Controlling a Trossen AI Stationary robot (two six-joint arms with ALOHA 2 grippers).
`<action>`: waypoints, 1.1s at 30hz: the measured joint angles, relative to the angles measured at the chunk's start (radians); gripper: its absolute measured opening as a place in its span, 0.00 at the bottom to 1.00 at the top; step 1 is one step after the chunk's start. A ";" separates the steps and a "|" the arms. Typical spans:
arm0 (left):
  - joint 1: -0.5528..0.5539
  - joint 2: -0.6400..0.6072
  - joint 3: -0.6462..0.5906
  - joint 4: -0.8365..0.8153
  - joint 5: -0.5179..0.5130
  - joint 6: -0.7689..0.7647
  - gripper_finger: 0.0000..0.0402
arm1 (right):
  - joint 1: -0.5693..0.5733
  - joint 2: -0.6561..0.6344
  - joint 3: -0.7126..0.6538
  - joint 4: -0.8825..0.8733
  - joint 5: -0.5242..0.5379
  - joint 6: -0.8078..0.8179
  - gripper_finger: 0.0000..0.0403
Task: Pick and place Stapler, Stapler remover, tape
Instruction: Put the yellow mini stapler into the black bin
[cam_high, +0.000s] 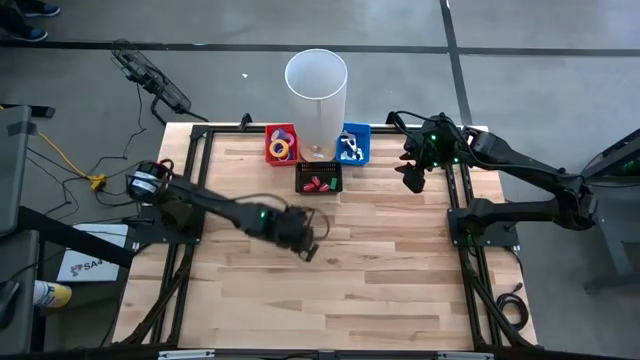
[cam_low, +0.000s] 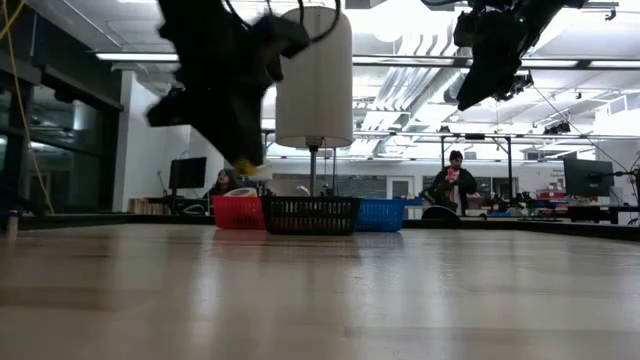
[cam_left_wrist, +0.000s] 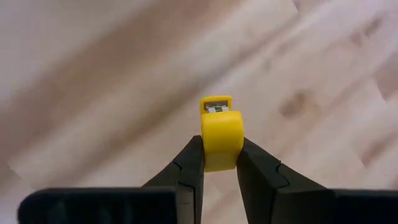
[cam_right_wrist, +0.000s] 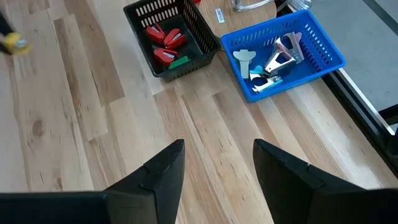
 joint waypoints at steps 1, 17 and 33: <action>0.028 0.000 0.002 -0.001 0.000 0.041 0.16 | 0.000 0.000 0.000 0.000 0.000 0.000 0.45; 0.415 0.000 0.002 0.029 0.071 0.319 0.16 | 0.000 0.000 0.000 -0.003 0.008 0.060 0.45; 0.564 -0.001 0.002 0.119 0.072 1.021 0.16 | 0.000 0.000 0.000 0.002 0.102 0.129 0.45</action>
